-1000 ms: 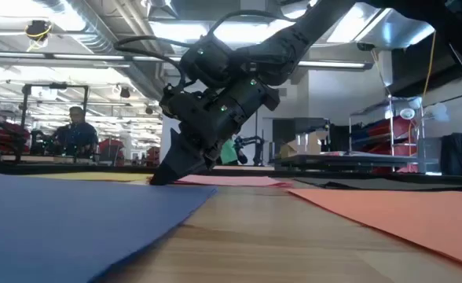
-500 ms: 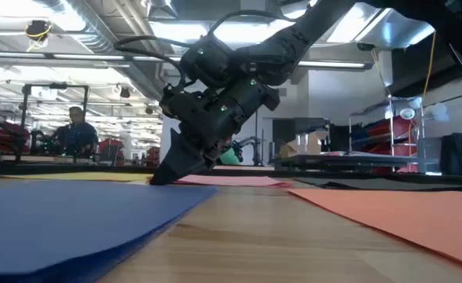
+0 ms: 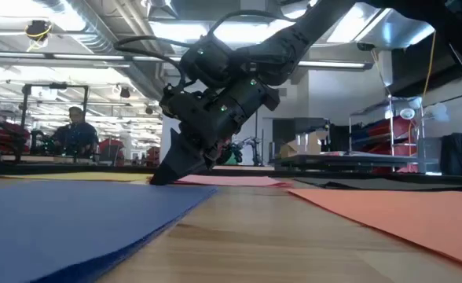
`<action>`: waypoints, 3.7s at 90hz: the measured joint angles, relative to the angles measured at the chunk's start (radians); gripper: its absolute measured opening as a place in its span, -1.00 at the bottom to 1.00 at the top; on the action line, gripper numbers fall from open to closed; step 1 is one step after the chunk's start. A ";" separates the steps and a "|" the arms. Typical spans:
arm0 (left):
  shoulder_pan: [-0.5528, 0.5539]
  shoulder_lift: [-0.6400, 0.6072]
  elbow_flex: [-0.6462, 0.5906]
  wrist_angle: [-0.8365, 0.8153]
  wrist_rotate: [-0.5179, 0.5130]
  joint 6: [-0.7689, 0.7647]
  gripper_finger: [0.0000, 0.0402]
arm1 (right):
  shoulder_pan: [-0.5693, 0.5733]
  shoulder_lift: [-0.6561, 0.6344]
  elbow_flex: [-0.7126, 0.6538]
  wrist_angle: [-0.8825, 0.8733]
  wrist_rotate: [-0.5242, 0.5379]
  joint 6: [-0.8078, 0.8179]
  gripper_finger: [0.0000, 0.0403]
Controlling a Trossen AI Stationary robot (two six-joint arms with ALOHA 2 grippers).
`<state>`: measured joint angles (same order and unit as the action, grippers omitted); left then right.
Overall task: Organize paper
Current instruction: Adjust the stacked violet papers
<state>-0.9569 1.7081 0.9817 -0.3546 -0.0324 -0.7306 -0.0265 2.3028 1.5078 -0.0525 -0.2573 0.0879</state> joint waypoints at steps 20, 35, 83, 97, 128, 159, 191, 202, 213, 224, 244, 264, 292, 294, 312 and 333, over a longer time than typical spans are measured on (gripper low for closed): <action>-0.011 0.000 0.021 0.005 0.037 0.032 -0.80 | 0.000 0.000 0.000 0.000 0.000 0.000 -1.00; -0.032 -0.001 0.041 -0.061 0.053 0.031 -0.96 | 0.000 0.000 0.000 0.000 -0.006 0.000 -1.00; -0.078 -0.001 -0.032 -0.210 0.026 -0.082 -1.00 | 0.000 -0.010 0.000 -0.041 -0.007 -0.043 -1.00; -0.071 -0.002 -0.058 -0.153 0.026 -0.086 -1.00 | 0.000 -0.010 0.000 -0.045 -0.009 -0.043 -1.00; -0.054 0.005 -0.059 -0.067 0.009 -0.074 -1.00 | 0.000 -0.011 0.000 -0.046 -0.009 -0.043 -1.00; -0.049 0.005 -0.059 -0.074 0.009 -0.070 -1.00 | 0.000 -0.011 0.000 -0.046 -0.009 -0.043 -1.00; -0.049 0.002 -0.059 -0.077 0.009 -0.073 -1.00 | 0.001 -0.036 -0.003 -0.075 0.014 -0.068 -1.00; -0.049 -0.010 -0.040 -0.112 -0.004 -0.073 -1.00 | 0.001 -0.047 -0.004 -0.094 0.019 -0.070 -1.00; -0.050 -0.040 -0.018 -0.200 -0.041 -0.073 -1.00 | 0.001 -0.061 -0.005 -0.111 0.021 -0.070 -1.00; -0.056 -0.078 -0.017 -0.284 -0.078 -0.085 -1.00 | 0.001 -0.088 -0.006 -0.143 0.036 -0.074 -1.00; -0.056 -0.084 -0.033 -0.312 -0.087 -0.080 -1.00 | 0.008 -0.154 -0.004 -0.230 0.050 -0.093 -1.00; -0.050 -0.083 -0.077 -0.265 -0.084 -0.078 -1.00 | 0.080 -0.185 -0.001 -0.450 0.037 -0.068 -1.00; -0.053 -0.083 -0.139 -0.167 -0.068 -0.047 -1.00 | 0.276 -0.185 -0.002 -0.526 0.031 0.113 -1.00; -0.053 -0.083 -0.145 -0.160 -0.068 -0.046 -1.00 | 0.287 -0.185 -0.001 -0.517 0.032 0.131 -1.00; -0.055 -0.088 -0.204 -0.057 -0.074 -0.043 -1.00 | 0.364 -0.175 -0.001 -0.406 0.099 0.273 -1.00; -0.063 -0.086 -0.211 -0.040 -0.078 -0.019 -1.00 | 0.381 -0.143 0.000 -0.294 0.149 0.370 -1.00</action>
<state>-1.0195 1.6218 0.7712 -0.3946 -0.1101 -0.7494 0.3542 2.1593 1.5074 -0.3461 -0.1079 0.4576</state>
